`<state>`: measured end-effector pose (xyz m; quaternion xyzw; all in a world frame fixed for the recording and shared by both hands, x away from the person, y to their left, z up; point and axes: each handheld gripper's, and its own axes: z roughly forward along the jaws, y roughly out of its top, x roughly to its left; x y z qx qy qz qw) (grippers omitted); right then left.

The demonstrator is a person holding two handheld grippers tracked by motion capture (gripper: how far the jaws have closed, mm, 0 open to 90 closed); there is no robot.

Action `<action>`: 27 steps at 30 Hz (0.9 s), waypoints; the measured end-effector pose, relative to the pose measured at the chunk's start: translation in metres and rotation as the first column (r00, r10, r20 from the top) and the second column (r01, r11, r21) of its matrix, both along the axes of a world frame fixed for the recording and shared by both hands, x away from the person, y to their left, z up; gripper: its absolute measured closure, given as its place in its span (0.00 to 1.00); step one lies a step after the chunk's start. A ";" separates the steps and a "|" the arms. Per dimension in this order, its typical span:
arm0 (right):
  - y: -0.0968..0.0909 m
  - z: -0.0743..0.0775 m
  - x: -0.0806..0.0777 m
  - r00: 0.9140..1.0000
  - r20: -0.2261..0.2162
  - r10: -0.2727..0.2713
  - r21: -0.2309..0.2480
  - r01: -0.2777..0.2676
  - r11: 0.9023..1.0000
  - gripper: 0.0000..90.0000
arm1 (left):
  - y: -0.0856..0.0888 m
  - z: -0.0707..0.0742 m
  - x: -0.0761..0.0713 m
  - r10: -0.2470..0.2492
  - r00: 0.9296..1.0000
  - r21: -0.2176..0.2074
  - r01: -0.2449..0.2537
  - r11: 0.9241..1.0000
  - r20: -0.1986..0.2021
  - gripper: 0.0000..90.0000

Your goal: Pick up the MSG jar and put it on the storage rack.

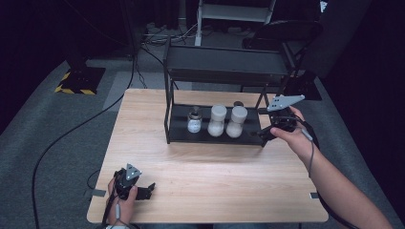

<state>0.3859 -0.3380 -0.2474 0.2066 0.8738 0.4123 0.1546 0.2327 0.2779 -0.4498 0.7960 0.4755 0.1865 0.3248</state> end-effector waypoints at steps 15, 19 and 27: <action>-0.007 -0.015 -0.018 1.000 -0.024 0.011 0.017 -0.010 1.000 0.07 | 0.000 0.000 0.000 -0.002 1.000 0.004 0.002 1.000 0.000 0.00; -0.008 -0.021 -0.022 0.999 -0.034 0.019 0.019 -0.019 1.000 0.06 | 0.000 0.000 0.000 -0.002 1.000 0.004 0.002 1.000 0.000 0.00; -0.008 -0.034 -0.026 0.998 -0.055 0.028 0.029 -0.027 0.999 0.06 | 0.000 0.000 0.000 -0.002 1.000 0.004 0.002 1.000 0.000 0.00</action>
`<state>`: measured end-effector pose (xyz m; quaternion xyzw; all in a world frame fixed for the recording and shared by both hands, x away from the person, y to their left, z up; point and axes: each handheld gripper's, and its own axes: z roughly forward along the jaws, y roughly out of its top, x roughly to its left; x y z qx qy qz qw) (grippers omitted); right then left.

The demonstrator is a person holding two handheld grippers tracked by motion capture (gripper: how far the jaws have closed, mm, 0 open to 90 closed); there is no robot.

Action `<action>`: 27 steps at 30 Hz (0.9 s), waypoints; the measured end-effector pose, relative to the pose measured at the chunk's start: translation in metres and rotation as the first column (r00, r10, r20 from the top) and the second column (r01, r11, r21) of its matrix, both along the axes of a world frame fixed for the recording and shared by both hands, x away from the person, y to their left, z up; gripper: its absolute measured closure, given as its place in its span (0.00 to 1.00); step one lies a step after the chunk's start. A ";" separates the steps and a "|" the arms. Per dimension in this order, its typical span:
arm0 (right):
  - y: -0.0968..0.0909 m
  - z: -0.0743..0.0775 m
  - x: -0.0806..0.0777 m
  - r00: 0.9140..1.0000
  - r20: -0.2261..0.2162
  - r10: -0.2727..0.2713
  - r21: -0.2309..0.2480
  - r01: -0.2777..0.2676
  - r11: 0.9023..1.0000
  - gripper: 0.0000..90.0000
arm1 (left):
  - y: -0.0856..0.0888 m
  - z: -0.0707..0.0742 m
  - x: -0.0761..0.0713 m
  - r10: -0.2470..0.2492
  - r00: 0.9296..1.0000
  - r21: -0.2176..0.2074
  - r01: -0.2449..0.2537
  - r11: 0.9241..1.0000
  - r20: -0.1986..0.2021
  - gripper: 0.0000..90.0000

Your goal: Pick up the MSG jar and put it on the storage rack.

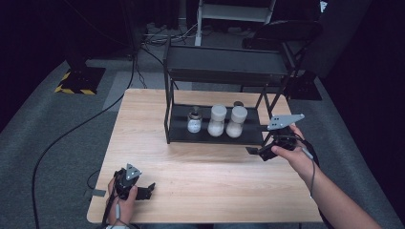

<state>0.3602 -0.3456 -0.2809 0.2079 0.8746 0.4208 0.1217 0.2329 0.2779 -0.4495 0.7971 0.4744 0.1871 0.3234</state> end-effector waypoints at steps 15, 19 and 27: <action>-0.002 -0.025 -0.004 0.999 -0.033 -0.004 -0.009 0.004 1.000 0.06 | 0.000 0.000 0.000 0.003 1.000 -0.001 -0.003 1.000 0.000 0.00; -0.003 -0.035 -0.004 0.999 -0.044 -0.008 -0.008 0.008 1.000 0.06 | 0.000 0.000 0.000 0.003 1.000 -0.001 -0.003 1.000 0.000 0.00; -0.005 -0.053 -0.004 0.999 -0.050 0.004 0.001 -0.004 1.000 0.04 | 0.000 0.000 0.000 0.003 1.000 -0.002 -0.003 1.000 -0.001 0.00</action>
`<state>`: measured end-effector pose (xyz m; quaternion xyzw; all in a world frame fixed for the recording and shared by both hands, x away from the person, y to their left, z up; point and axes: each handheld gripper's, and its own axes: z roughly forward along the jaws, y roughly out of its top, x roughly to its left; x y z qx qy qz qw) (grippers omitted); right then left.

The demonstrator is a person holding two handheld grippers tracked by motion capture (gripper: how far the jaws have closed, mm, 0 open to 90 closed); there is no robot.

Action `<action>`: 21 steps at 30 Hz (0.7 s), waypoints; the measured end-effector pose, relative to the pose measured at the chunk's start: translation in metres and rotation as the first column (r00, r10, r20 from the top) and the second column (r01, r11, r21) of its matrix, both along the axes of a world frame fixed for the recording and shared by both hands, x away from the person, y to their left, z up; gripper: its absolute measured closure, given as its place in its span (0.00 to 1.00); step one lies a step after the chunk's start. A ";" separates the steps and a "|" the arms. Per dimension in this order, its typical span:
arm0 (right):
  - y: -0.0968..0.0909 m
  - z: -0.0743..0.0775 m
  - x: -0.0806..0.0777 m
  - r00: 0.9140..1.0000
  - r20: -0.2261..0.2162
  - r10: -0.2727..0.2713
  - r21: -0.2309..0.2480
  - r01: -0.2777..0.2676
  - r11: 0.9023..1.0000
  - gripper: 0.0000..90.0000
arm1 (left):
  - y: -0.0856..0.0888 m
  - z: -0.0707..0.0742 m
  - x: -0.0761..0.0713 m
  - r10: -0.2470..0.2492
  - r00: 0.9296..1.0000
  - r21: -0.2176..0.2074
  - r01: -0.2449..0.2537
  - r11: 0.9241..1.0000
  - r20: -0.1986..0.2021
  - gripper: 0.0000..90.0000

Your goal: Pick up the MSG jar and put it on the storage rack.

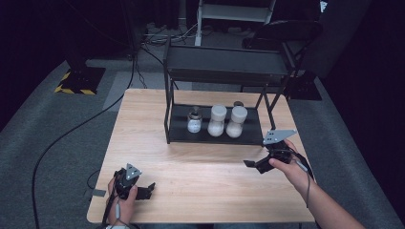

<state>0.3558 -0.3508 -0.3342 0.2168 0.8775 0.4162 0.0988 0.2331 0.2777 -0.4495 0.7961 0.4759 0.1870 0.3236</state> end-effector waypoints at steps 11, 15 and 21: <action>-0.004 -0.020 0.002 0.999 -0.031 -0.018 0.006 0.018 1.000 0.04 | 0.000 0.000 0.000 0.000 1.000 0.001 0.000 1.000 -0.001 0.00; -0.001 -0.026 0.002 0.999 -0.033 -0.016 -0.009 0.016 1.000 0.04 | 0.000 0.000 0.000 0.000 1.000 0.001 0.000 1.000 0.000 0.00; 0.000 -0.037 0.004 0.999 -0.042 -0.020 -0.018 0.019 1.000 0.04 | 0.000 0.000 0.000 0.000 1.000 0.000 0.000 1.000 0.000 0.00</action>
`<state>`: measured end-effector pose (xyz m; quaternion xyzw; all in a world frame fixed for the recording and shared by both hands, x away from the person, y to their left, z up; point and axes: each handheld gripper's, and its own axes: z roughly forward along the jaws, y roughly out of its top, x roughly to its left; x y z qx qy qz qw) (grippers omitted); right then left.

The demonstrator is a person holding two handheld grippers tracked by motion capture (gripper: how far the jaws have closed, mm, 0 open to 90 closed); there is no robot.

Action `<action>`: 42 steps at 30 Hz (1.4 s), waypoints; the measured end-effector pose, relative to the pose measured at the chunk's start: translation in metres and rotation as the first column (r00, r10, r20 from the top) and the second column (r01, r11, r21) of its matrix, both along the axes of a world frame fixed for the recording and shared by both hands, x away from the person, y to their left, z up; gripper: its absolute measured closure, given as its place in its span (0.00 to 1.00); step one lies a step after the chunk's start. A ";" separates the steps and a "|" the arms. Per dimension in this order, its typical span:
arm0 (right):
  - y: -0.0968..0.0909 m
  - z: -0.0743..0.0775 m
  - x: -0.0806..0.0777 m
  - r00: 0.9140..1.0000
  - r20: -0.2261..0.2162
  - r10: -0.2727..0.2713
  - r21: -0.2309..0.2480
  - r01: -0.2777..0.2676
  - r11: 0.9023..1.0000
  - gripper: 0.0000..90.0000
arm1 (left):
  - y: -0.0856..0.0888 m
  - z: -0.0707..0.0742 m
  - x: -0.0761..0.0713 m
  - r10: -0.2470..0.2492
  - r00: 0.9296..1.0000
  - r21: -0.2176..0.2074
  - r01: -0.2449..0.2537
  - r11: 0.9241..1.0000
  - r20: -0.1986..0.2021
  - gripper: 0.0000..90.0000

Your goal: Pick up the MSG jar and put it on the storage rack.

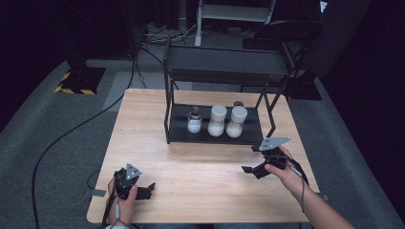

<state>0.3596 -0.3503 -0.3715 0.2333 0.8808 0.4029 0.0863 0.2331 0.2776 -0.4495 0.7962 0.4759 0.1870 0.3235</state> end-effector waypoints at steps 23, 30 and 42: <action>0.002 -0.034 -0.001 1.000 0.000 0.031 -0.047 -0.031 0.998 0.04 | 0.000 0.000 0.000 0.000 1.000 0.001 0.000 1.000 0.000 0.00; 0.001 -0.041 -0.003 1.000 -0.010 0.028 -0.055 -0.029 0.998 0.04 | 0.000 0.000 0.000 0.000 1.000 0.001 0.000 1.000 0.000 0.00; 0.000 -0.053 -0.006 0.999 -0.025 0.021 -0.071 -0.023 0.997 0.04 | 0.000 0.000 0.000 0.000 1.000 0.000 0.000 1.000 0.000 0.00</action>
